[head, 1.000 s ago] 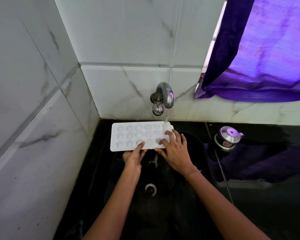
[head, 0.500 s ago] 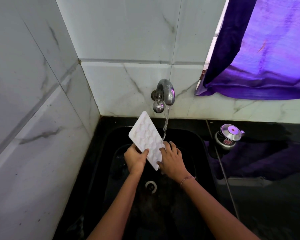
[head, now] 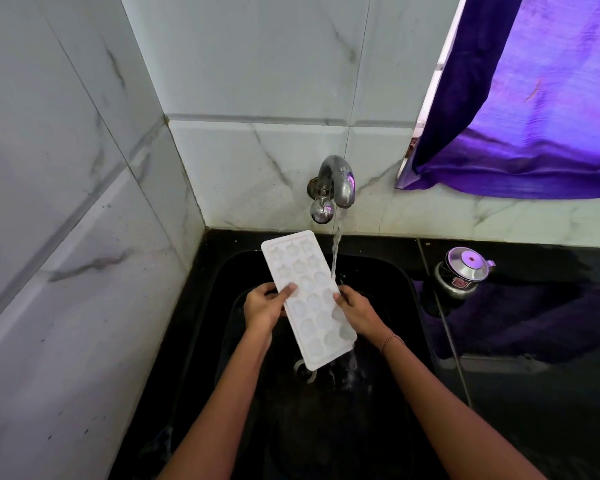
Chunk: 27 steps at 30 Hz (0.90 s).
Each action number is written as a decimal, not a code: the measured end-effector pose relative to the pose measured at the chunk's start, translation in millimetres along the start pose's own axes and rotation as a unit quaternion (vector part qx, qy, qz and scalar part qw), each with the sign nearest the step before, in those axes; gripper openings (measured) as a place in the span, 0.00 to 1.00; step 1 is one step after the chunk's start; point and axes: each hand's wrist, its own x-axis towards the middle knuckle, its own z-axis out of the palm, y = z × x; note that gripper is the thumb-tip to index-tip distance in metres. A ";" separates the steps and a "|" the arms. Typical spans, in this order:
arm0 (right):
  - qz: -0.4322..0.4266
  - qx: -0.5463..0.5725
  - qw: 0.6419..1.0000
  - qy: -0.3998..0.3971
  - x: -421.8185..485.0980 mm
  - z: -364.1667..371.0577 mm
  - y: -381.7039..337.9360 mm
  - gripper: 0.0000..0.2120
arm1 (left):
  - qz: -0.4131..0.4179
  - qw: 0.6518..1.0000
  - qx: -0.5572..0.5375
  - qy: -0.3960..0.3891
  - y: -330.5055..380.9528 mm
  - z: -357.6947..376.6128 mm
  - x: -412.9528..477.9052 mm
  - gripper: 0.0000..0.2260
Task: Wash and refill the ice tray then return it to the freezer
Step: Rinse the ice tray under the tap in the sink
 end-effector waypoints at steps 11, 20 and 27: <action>0.037 0.119 0.988 0.088 0.6 10.2 -10.4 0.14 | -0.078 0.983 -0.070 -0.151 -13.1 0.9 -21.8 0.24; 0.039 0.095 0.992 0.071 -3.6 10.9 -18.4 0.17 | -0.079 0.980 -0.088 -0.161 -22.6 -0.4 -19.2 0.26; -0.128 -0.295 0.945 0.067 -12.5 -10.0 -8.8 0.18 | -0.065 0.979 -0.117 -0.154 -22.5 4.3 -17.6 0.25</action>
